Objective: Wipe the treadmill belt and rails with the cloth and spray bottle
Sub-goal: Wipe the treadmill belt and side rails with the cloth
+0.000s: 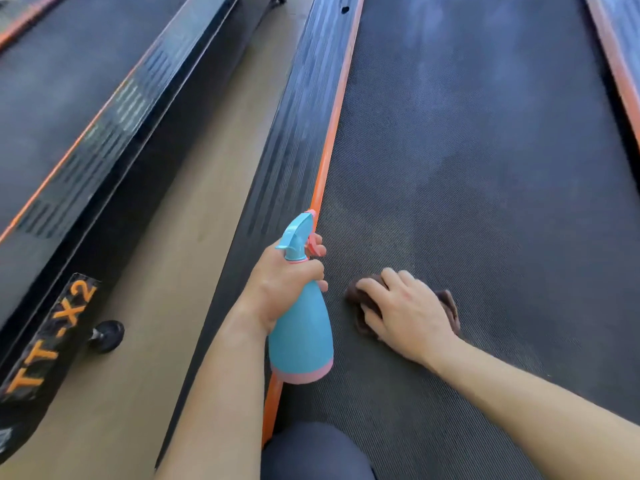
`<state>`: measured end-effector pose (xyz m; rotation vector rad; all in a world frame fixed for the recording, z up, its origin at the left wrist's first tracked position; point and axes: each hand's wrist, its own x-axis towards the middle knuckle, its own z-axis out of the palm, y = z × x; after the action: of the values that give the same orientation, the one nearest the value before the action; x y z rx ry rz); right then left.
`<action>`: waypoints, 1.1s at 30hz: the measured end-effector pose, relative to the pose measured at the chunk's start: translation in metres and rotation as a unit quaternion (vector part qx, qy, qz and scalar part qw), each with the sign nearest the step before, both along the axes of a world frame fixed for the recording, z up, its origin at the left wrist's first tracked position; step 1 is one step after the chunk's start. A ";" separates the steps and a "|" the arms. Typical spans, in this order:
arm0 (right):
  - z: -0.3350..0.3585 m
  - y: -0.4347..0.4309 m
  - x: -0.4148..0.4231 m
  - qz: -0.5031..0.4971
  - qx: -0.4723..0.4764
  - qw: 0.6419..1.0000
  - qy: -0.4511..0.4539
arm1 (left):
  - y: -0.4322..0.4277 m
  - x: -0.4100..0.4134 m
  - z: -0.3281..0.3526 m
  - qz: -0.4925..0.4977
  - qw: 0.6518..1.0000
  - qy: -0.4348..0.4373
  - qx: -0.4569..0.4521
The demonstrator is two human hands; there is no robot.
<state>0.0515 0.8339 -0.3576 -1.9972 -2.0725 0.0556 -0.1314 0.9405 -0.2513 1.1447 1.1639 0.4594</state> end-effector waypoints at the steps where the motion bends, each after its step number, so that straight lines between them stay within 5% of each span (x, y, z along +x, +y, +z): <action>1: -0.002 -0.003 0.007 0.028 -0.003 1.000 -0.006 | 0.001 -0.001 0.000 0.002 1.000 0.000 0.001; 3: 0.000 0.020 0.027 0.026 -0.017 0.999 -0.033 | 0.002 0.000 -0.002 -0.002 1.000 0.006 0.007; 9: 0.010 0.114 0.069 -0.225 -0.051 0.973 0.026 | 0.001 0.000 -0.006 -0.027 1.000 -0.009 0.009; 17: -0.004 -0.020 0.016 0.010 -0.006 1.000 -0.017 | 0.008 0.002 -0.009 -0.033 0.999 0.002 -0.010; 19: -0.006 0.003 0.027 -0.002 -0.008 0.999 -0.035 | 0.007 0.004 -0.010 -0.044 0.999 -0.002 -0.007; 25: 0.001 0.079 0.030 -0.247 -0.037 0.968 0.025 | -0.005 0.008 -0.002 -0.051 0.999 0.006 0.001; 33: -0.007 -0.059 -0.001 -0.119 -0.027 0.992 0.006 | -0.028 0.027 0.025 -0.019 0.999 -0.013 0.023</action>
<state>0.0503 0.7746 -0.3643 -2.2562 -1.8289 0.0792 -0.1040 0.9123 -0.2266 1.1956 1.1128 0.4719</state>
